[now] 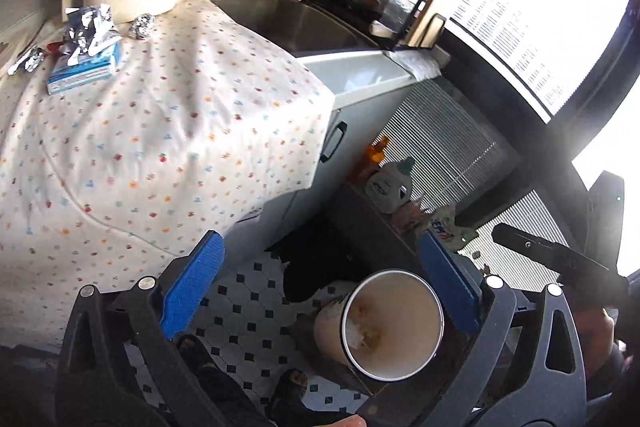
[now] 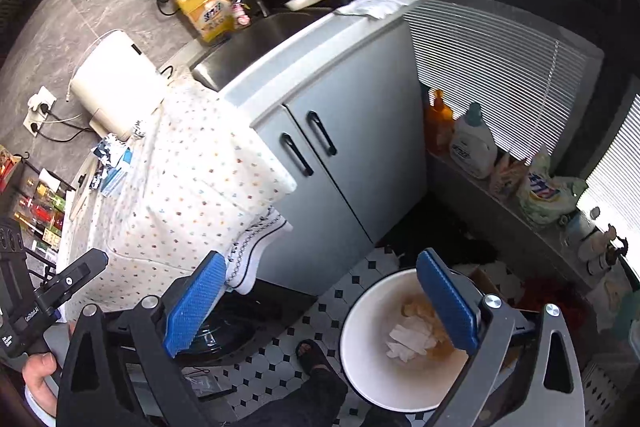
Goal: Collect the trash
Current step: 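Move both grippers back up to the counter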
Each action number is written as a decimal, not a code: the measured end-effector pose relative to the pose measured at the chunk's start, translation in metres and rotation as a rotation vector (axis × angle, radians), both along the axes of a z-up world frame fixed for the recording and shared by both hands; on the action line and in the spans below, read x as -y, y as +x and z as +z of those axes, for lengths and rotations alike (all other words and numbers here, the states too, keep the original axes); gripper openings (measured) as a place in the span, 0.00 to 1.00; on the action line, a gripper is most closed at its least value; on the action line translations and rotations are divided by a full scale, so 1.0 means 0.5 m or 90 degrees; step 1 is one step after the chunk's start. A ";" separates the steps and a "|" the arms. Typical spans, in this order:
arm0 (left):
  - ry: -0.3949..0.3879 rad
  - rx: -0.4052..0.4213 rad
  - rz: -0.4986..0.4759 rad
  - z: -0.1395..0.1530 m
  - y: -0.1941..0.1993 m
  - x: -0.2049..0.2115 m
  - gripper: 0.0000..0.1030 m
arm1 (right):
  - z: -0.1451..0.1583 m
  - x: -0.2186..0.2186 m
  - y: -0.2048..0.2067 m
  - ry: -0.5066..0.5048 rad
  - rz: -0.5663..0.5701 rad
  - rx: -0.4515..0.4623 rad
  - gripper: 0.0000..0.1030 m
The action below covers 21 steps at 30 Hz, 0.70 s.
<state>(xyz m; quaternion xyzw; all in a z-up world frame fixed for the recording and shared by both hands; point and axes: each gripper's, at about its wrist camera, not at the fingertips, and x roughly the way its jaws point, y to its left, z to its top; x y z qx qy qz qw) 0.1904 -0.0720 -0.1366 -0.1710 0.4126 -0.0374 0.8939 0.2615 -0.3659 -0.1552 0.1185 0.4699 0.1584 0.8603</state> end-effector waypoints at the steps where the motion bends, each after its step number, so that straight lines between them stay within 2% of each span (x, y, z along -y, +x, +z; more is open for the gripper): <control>1: 0.003 0.004 0.014 0.007 -0.006 -0.024 0.94 | 0.007 -0.023 0.009 0.002 0.010 0.004 0.92; 9: 0.015 0.026 0.127 0.049 -0.044 -0.204 0.94 | 0.059 -0.211 0.072 0.018 0.093 0.040 0.92; 21: 0.026 0.066 0.273 0.090 -0.122 -0.460 0.94 | 0.103 -0.518 0.126 0.026 0.223 0.075 0.92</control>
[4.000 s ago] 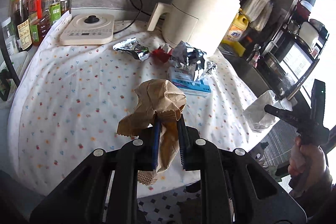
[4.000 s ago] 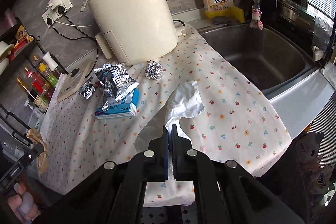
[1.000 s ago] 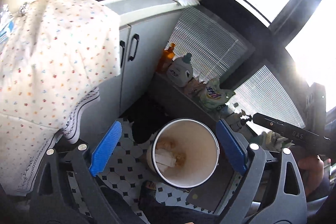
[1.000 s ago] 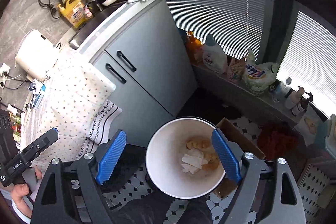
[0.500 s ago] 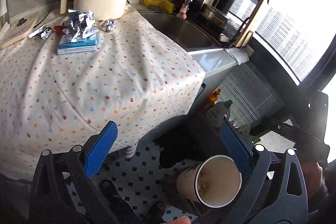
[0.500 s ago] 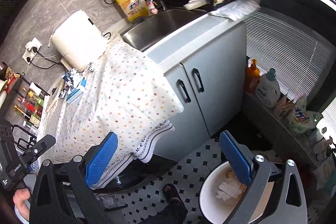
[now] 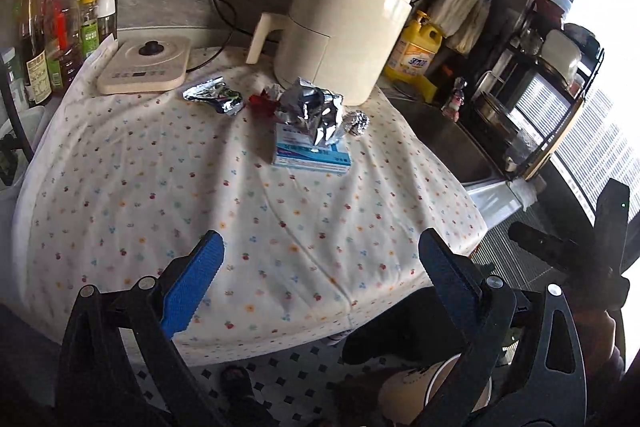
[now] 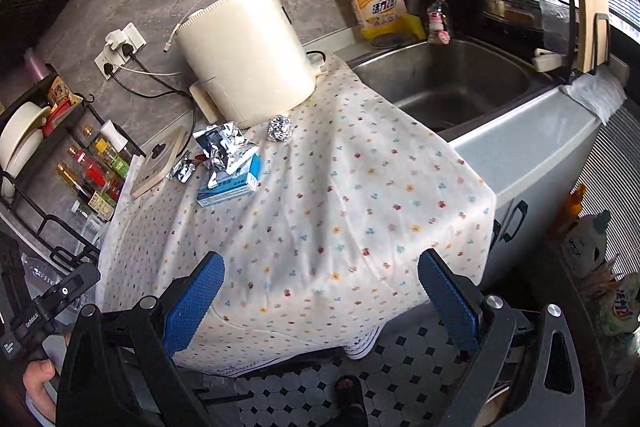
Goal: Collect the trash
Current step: 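Move both grippers back up to the counter, then grasp the silver foil snack bag with the right gripper and lift it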
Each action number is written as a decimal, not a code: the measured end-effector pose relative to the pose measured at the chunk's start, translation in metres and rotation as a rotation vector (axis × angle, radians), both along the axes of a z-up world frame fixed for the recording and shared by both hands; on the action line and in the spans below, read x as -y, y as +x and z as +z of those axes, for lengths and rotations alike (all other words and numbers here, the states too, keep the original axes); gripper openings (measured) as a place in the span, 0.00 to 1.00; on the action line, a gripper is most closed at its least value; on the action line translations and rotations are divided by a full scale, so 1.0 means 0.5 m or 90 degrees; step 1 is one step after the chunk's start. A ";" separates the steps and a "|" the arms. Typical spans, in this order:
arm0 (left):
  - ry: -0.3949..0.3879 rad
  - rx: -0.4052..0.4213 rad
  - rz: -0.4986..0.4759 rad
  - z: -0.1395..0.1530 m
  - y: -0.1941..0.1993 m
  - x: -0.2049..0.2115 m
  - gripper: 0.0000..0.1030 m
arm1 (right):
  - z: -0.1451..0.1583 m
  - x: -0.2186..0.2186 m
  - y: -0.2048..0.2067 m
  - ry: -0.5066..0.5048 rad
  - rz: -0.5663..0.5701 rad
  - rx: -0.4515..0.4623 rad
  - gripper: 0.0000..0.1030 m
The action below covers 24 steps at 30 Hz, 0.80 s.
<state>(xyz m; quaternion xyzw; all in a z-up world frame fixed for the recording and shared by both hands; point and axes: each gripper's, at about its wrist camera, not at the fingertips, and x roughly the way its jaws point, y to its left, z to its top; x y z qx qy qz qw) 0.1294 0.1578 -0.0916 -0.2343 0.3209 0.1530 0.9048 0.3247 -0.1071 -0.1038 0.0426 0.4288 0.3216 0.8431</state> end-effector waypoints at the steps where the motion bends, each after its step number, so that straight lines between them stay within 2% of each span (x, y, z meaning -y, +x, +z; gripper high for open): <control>1: 0.001 0.002 0.012 0.001 -0.003 -0.021 0.94 | 0.002 -0.025 0.004 -0.001 0.009 0.002 0.92; 12: -0.002 0.011 0.064 -0.011 -0.005 -0.203 0.94 | -0.001 -0.251 0.066 -0.008 0.061 0.020 0.92; 19: -0.006 0.005 0.084 -0.026 0.008 -0.310 0.94 | -0.037 -0.393 0.124 -0.022 0.078 0.006 0.92; 24: -0.006 -0.001 0.077 -0.035 0.031 -0.356 0.94 | -0.059 -0.463 0.161 -0.038 0.084 0.006 0.92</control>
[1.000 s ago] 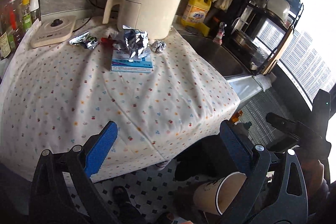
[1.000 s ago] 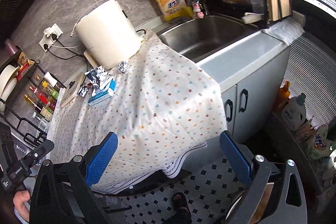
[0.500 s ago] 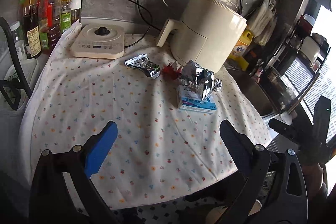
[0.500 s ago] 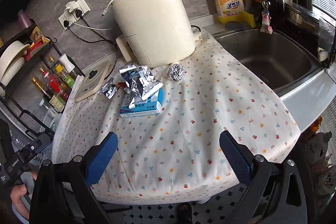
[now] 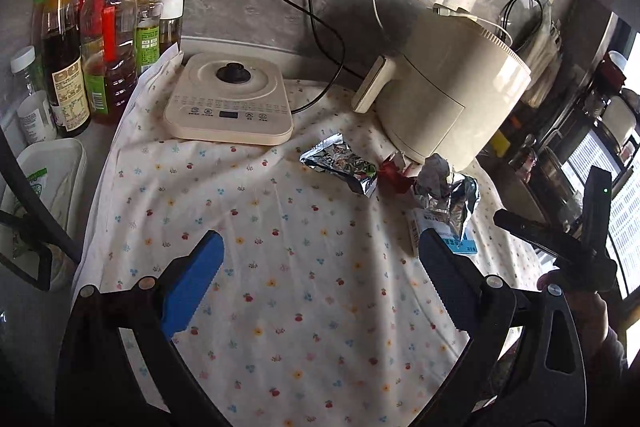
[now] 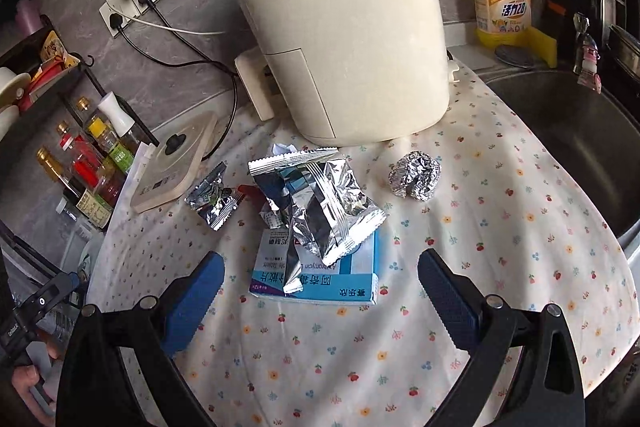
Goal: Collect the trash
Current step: 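Grasp the silver foil snack bag with the right gripper and lift it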
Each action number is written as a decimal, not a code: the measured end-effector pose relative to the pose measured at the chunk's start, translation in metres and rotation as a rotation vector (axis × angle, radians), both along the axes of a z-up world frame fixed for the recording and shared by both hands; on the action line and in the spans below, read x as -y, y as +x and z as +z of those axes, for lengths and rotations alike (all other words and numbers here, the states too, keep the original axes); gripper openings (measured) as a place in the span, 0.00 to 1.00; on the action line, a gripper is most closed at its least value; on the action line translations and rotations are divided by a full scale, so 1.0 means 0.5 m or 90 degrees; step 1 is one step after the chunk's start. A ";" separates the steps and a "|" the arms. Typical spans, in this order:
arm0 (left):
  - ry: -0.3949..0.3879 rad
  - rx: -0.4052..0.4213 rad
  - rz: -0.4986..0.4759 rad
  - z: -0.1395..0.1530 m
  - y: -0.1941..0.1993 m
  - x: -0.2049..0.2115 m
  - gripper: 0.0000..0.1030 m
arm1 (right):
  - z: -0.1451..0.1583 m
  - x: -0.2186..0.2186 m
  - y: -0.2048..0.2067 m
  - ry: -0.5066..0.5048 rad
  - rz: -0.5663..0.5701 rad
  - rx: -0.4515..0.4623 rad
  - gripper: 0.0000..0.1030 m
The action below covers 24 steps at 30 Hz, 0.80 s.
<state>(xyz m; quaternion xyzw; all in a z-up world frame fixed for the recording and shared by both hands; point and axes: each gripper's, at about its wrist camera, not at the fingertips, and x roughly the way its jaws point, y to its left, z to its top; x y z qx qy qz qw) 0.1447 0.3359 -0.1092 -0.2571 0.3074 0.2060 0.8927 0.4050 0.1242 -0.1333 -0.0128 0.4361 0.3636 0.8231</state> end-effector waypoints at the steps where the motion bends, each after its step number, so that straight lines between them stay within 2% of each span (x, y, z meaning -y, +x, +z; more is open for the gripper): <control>1: -0.001 -0.001 -0.002 -0.003 0.005 -0.008 0.94 | -0.004 -0.009 0.007 -0.003 0.000 0.000 0.92; 11: -0.019 -0.009 -0.032 -0.033 0.070 -0.051 0.94 | -0.037 -0.070 0.074 -0.024 0.007 -0.014 0.86; 13: -0.021 -0.008 -0.041 -0.036 0.087 -0.055 0.94 | -0.046 -0.075 0.080 -0.027 0.012 -0.027 0.74; 15: -0.022 -0.007 -0.050 -0.038 0.104 -0.059 0.94 | -0.051 -0.075 0.080 -0.028 0.022 -0.044 0.44; 16: -0.022 -0.004 -0.054 -0.037 0.112 -0.060 0.94 | -0.051 -0.073 0.078 -0.029 0.024 -0.047 0.38; 17: -0.019 -0.001 -0.057 -0.036 0.119 -0.059 0.94 | -0.050 -0.069 0.076 -0.032 0.024 -0.047 0.27; 20: -0.023 0.004 -0.075 -0.042 0.148 -0.063 0.88 | -0.043 -0.051 0.070 -0.030 0.012 -0.053 0.16; 24: -0.031 -0.012 -0.092 -0.058 0.197 -0.067 0.72 | -0.025 -0.025 0.060 -0.027 -0.005 -0.051 0.15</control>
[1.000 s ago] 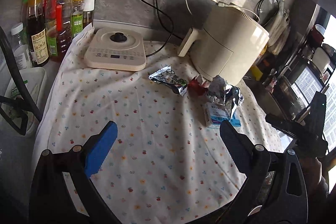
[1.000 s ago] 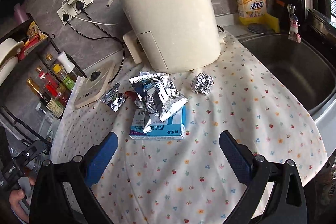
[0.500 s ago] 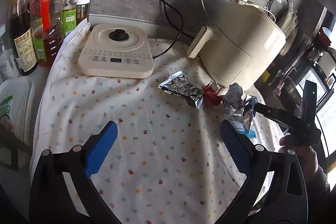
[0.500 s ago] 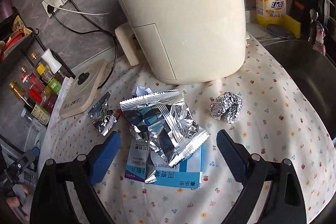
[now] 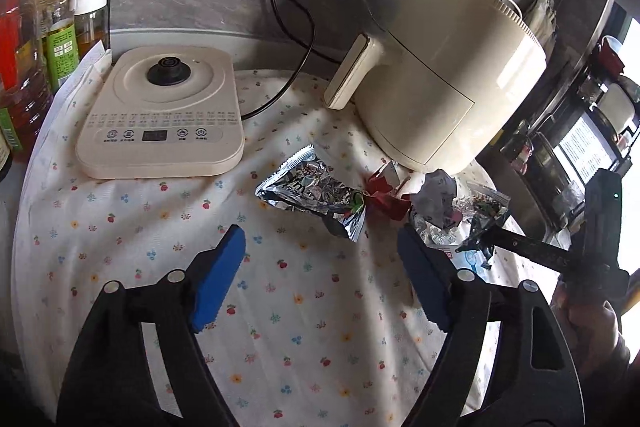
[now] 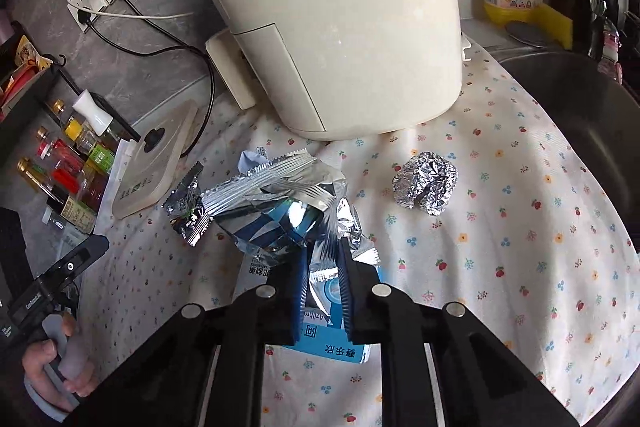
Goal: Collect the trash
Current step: 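Grasp the silver foil snack bag with the right gripper and lift it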
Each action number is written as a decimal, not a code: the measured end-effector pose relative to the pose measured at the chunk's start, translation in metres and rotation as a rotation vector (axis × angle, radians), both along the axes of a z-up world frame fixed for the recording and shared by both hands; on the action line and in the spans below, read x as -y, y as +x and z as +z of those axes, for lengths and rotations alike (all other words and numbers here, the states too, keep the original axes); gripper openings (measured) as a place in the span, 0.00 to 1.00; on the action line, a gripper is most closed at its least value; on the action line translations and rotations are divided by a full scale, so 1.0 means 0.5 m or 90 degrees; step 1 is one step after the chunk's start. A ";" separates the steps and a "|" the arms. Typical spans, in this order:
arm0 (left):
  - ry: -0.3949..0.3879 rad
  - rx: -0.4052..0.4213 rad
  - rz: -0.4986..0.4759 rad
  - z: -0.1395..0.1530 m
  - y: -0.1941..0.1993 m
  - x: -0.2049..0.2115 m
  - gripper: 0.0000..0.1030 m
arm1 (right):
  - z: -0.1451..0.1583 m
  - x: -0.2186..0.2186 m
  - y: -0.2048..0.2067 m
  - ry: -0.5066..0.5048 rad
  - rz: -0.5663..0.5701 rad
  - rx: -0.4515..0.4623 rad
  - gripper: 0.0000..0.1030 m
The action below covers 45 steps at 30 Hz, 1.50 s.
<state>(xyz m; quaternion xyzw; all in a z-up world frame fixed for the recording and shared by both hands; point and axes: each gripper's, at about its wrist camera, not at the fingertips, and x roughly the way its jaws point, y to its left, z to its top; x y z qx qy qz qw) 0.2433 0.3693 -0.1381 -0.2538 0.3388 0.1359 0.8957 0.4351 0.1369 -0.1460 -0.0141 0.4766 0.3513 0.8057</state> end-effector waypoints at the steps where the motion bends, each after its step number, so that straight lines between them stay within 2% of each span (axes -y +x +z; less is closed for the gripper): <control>1: -0.002 -0.002 -0.007 -0.004 0.012 0.000 0.70 | 0.005 0.007 -0.003 0.001 -0.004 0.001 0.15; 11: 0.047 -0.055 -0.087 -0.052 0.141 0.014 0.64 | 0.044 0.108 -0.028 -0.008 -0.073 0.018 0.14; 15: 0.085 -0.085 -0.105 -0.075 0.178 0.023 0.55 | 0.049 0.164 -0.035 -0.018 -0.109 0.018 0.14; 17: 0.111 -0.109 -0.113 -0.090 0.192 0.028 0.44 | 0.046 0.190 -0.037 -0.027 -0.123 0.015 0.14; 19: 0.115 -0.112 -0.127 -0.099 0.197 0.031 0.35 | 0.041 0.213 -0.038 -0.034 -0.138 0.009 0.14; 21: 0.111 -0.114 -0.136 -0.099 0.197 0.034 0.14 | 0.037 0.235 -0.041 -0.037 -0.149 0.004 0.14; 22: 0.109 -0.112 -0.133 -0.097 0.196 0.034 0.09 | 0.034 0.245 -0.044 -0.037 -0.154 0.003 0.14; 27: 0.084 -0.092 -0.121 -0.079 0.168 0.035 0.05 | 0.033 0.291 -0.068 -0.025 -0.164 0.001 0.14; 34: 0.088 -0.046 -0.087 -0.009 0.084 0.091 0.05 | 0.051 0.365 -0.113 0.008 -0.153 0.008 0.14; 39: 0.090 -0.022 -0.074 0.034 0.024 0.179 0.05 | 0.064 0.432 -0.150 0.023 -0.122 0.022 0.14; 45: 0.096 -0.014 -0.091 0.067 -0.034 0.337 0.05 | 0.088 0.558 -0.216 0.028 -0.113 0.037 0.14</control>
